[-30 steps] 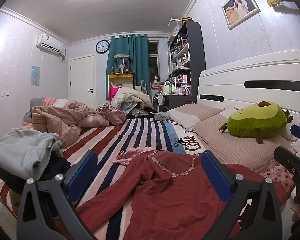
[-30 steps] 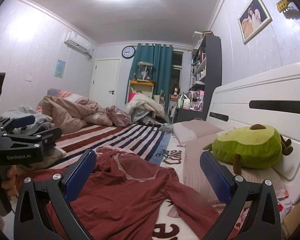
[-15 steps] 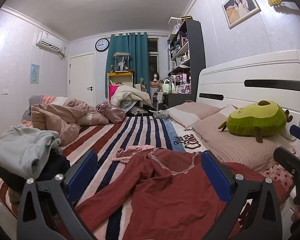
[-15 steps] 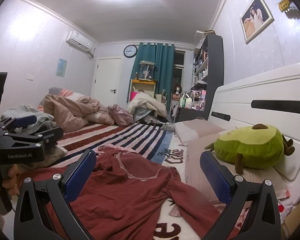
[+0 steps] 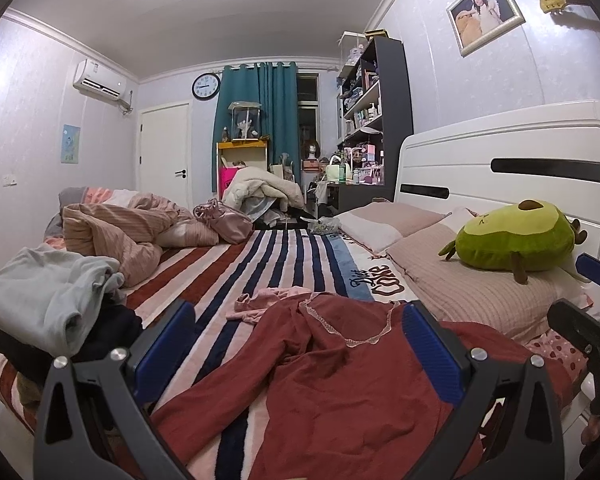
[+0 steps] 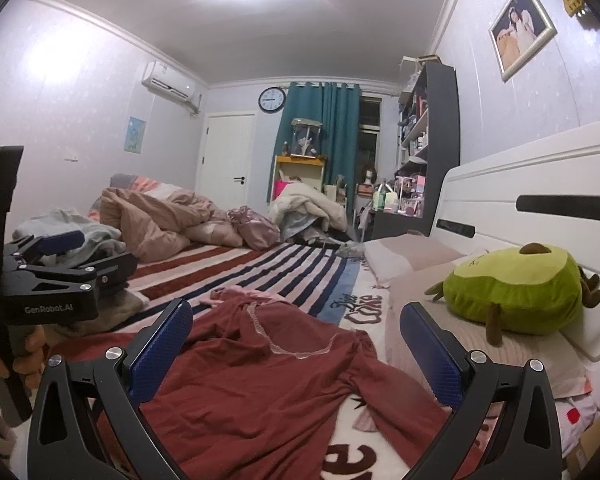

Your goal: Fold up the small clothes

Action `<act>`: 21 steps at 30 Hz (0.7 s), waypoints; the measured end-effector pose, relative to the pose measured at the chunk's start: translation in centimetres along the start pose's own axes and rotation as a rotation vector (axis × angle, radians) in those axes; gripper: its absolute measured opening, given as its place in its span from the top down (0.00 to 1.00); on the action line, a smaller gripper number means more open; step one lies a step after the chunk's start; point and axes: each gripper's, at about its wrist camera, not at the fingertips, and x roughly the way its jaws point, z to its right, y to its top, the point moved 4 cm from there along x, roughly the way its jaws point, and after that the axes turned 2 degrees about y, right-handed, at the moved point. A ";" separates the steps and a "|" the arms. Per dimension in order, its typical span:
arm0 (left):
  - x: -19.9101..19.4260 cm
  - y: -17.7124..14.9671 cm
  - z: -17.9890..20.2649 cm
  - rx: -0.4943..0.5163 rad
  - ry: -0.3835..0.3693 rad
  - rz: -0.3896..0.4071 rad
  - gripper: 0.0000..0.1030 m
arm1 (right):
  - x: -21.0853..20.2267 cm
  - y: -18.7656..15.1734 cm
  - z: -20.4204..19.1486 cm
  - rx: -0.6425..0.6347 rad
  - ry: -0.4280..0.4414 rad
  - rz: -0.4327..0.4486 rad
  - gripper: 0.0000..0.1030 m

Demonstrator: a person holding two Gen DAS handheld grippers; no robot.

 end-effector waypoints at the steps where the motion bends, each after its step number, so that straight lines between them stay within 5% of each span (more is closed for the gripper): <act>1: 0.0 0.0 -0.1 0.000 -0.001 -0.001 0.01 | 0.0 0.0 0.1 0.005 0.001 -0.001 0.00; 16: 2.2 -2.3 -2.5 -0.005 0.024 -0.074 0.01 | 2.5 -1.9 -0.6 0.047 0.029 -0.043 0.00; 21: 4.1 -5.7 -6.3 0.008 0.083 -0.177 0.01 | 6.1 -5.8 -0.8 0.094 0.029 -0.175 0.00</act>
